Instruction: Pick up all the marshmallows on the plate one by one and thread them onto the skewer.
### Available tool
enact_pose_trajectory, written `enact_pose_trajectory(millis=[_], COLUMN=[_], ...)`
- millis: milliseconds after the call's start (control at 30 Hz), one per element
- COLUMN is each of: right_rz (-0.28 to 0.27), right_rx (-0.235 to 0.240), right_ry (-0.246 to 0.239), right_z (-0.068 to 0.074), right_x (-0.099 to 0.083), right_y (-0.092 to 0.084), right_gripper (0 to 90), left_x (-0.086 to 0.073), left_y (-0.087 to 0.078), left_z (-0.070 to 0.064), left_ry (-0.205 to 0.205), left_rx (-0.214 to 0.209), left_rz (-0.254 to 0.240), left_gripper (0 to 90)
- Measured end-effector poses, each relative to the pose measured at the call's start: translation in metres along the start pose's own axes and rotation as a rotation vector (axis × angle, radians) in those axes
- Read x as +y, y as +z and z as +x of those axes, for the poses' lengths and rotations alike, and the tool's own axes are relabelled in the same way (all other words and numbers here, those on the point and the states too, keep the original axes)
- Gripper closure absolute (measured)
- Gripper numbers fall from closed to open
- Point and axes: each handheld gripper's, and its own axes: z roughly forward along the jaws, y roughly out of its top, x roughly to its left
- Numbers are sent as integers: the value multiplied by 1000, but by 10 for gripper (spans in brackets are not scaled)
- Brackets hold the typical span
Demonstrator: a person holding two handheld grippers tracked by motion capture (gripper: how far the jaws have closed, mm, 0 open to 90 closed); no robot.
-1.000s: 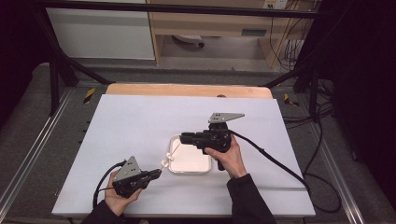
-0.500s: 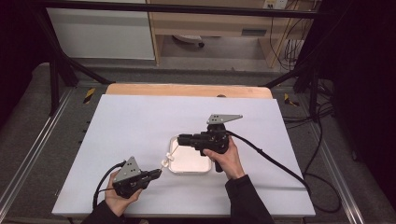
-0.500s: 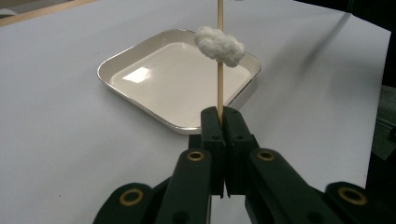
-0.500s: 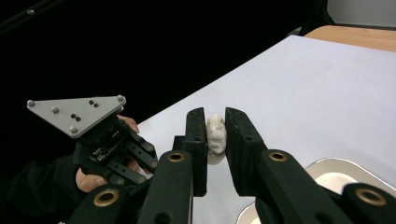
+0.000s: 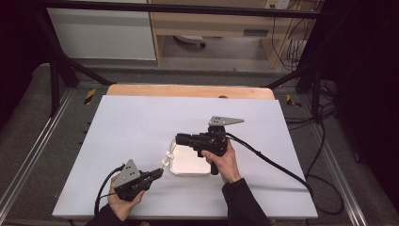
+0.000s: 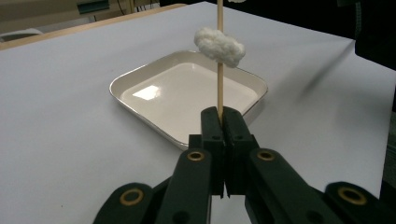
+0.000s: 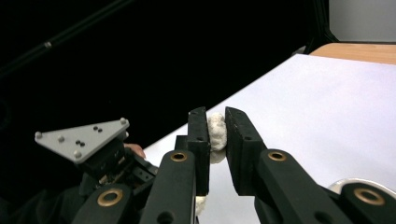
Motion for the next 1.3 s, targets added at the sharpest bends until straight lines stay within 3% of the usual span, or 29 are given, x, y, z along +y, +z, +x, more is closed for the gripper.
enact_pose_trajectory(millis=[600,1300], right_rz=[-45,-63], right_rx=[33,20], right_ry=[17,-56], right_z=[3,8], right_x=[-12,-21], right_y=[9,12], right_gripper=[819,821], left_x=[-1,-1], left_y=[4,7], left_z=[-1,-3], left_ry=[-16,-35], left_rx=[-1,-20], left_rz=[14,33], left_gripper=[891,893])
